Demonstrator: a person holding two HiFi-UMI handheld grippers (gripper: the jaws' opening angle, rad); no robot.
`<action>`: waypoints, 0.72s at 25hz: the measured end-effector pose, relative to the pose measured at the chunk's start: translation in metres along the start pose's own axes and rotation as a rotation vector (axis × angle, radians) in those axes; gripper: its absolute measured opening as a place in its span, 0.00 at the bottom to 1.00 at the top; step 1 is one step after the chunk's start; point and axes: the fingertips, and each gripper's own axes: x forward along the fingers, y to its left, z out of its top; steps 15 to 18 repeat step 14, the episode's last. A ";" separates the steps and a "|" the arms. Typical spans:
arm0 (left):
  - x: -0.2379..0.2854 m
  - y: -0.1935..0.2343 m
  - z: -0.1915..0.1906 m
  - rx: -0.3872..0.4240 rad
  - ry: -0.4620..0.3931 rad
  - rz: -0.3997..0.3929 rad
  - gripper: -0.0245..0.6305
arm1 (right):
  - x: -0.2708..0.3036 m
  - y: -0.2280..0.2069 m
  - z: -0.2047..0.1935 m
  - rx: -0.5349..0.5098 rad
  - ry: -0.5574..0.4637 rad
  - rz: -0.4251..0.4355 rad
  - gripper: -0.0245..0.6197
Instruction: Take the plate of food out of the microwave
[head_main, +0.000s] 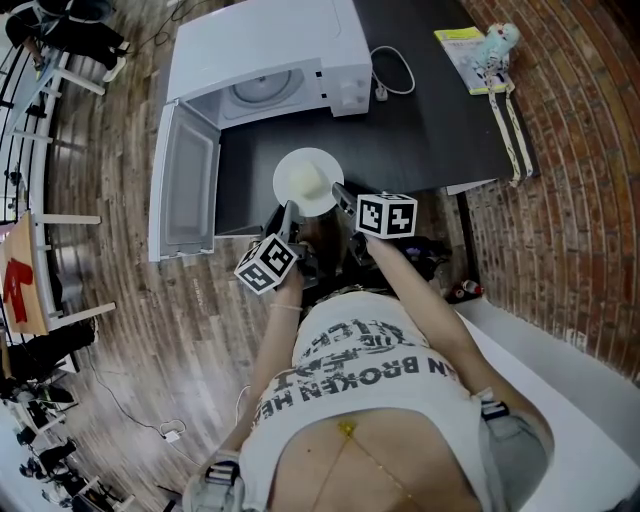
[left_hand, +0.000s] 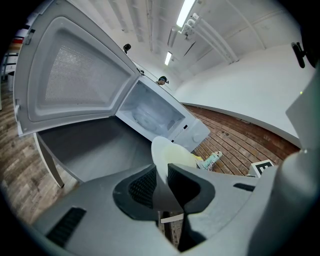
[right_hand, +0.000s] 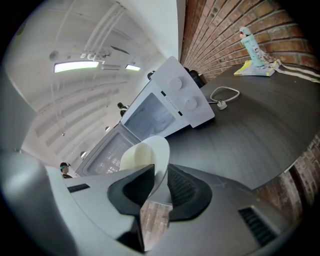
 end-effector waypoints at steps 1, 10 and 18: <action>0.000 0.000 0.000 -0.001 -0.001 0.000 0.15 | 0.000 0.000 0.000 -0.001 0.000 0.001 0.16; -0.002 0.000 0.000 -0.001 0.000 0.003 0.15 | 0.000 0.002 0.000 -0.004 -0.002 0.010 0.16; -0.002 0.001 -0.001 -0.003 0.001 0.006 0.15 | 0.001 0.001 0.000 -0.006 -0.002 0.006 0.16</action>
